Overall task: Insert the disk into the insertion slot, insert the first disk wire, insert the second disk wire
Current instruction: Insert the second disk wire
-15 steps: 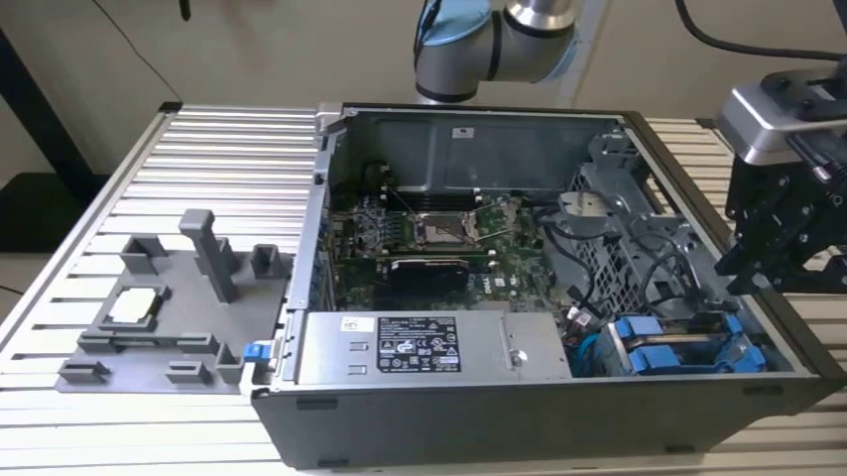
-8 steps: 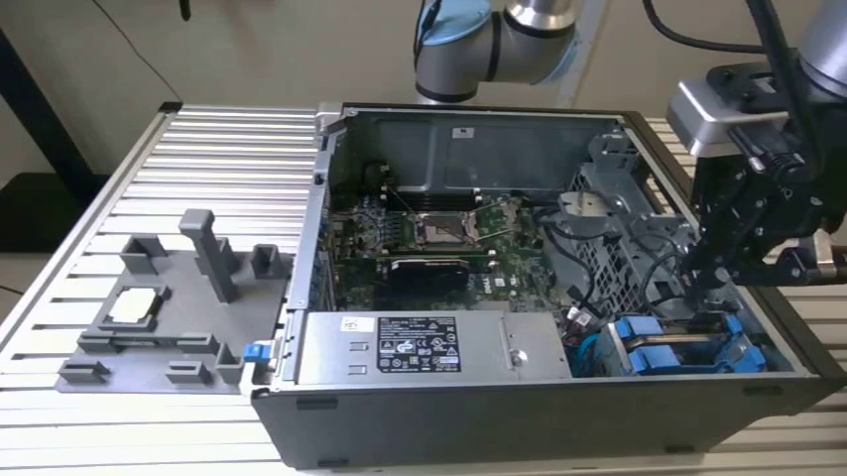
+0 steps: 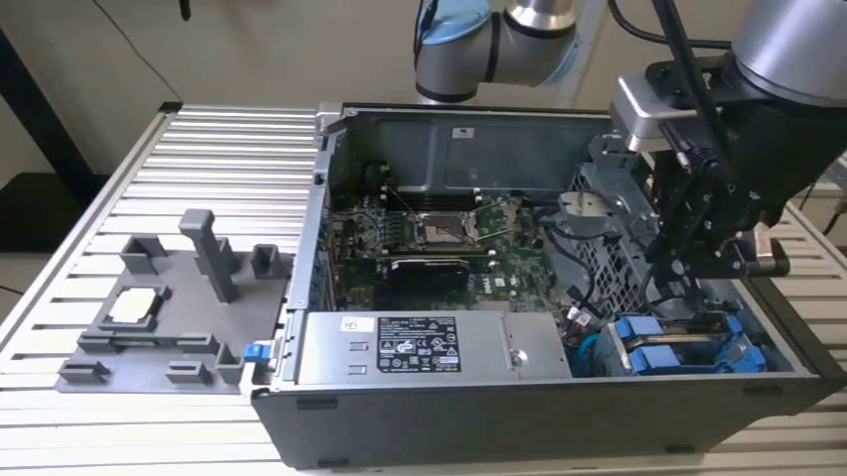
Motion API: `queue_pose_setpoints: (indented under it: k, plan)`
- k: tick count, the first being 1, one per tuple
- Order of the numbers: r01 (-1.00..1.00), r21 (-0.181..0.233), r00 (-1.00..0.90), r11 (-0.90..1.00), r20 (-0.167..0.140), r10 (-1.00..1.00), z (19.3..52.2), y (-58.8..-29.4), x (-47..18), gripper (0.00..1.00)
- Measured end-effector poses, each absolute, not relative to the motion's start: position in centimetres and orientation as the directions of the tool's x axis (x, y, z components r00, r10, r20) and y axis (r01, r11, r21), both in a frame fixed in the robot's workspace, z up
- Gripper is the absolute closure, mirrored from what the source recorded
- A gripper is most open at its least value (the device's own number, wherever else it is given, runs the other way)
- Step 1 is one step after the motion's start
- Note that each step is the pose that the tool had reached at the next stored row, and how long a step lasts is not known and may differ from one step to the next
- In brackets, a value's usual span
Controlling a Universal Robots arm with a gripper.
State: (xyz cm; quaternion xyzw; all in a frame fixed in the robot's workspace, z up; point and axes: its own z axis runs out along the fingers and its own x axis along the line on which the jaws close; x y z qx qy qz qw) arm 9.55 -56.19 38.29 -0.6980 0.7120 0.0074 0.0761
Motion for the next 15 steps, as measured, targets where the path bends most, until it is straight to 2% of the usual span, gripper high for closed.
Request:
queue_pose_setpoints:
  k: [3,11,15]
  plan:
    - [-0.996,-0.086,-0.014,0.029,-0.169,-0.986,38.3,-56.2,9.4,0.73]
    - [-0.996,-0.085,0.042,-0.028,-0.174,-0.984,38.2,-55.7,8.9,0.73]
    - [-0.996,-0.085,0.043,-0.028,-0.187,-0.981,38.2,-55.4,8.2,0.73]
